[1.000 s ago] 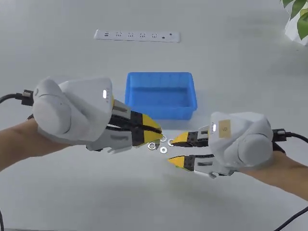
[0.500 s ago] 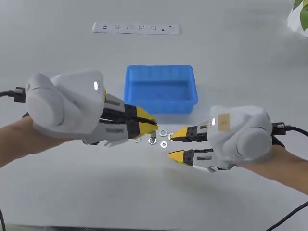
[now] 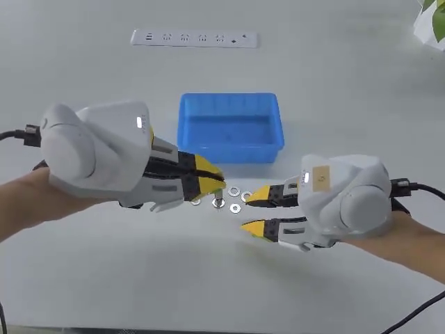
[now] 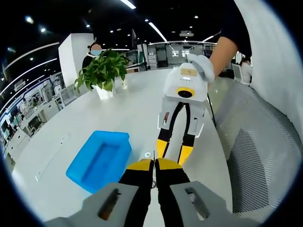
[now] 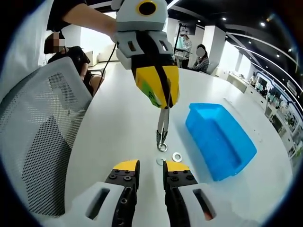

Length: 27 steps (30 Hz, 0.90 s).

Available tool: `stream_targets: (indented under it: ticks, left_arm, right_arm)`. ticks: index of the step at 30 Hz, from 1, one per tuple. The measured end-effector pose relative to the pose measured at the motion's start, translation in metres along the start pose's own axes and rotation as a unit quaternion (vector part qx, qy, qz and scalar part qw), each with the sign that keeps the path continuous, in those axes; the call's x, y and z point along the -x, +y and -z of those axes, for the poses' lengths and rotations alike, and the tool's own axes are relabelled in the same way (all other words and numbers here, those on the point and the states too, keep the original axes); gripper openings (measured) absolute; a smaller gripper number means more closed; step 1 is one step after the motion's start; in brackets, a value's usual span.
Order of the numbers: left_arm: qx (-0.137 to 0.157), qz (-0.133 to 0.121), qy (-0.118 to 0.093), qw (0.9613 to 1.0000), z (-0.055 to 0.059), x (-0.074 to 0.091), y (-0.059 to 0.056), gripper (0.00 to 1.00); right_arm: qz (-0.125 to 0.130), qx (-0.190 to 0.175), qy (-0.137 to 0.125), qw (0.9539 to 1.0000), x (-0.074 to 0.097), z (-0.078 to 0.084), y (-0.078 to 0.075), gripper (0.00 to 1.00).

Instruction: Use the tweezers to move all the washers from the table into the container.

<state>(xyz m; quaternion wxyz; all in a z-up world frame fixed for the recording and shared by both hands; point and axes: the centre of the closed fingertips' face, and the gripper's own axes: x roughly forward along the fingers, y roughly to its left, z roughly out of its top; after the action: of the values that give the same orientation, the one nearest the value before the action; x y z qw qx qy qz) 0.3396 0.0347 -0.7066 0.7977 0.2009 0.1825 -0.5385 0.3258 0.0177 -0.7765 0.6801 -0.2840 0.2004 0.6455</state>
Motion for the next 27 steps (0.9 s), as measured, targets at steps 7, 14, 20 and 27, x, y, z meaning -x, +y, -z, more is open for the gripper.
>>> stream_targets:
  ticks: [7,14,20,27]
  left_arm:
    - [0.002,0.002,0.002,1.0,0.002,-0.001,-0.003,0.05]
    - [0.004,0.004,-0.002,1.0,0.002,0.001,-0.002,0.05]
    - [0.015,0.014,-0.005,0.9998,0.002,0.001,-0.005,0.05]
    - [0.02,0.02,-0.005,0.9996,0.002,0.0,-0.005,0.05]
  right_arm:
    - [0.002,-0.001,-0.002,1.0,0.0,-0.002,0.0,0.21]
    - [-0.002,0.001,0.001,1.0,0.0,-0.002,0.002,0.21]
    - [-0.008,-0.002,-0.008,0.9999,-0.008,-0.012,-0.006,0.21]
    - [-0.027,-0.008,-0.02,0.9994,-0.026,-0.023,-0.014,0.22]
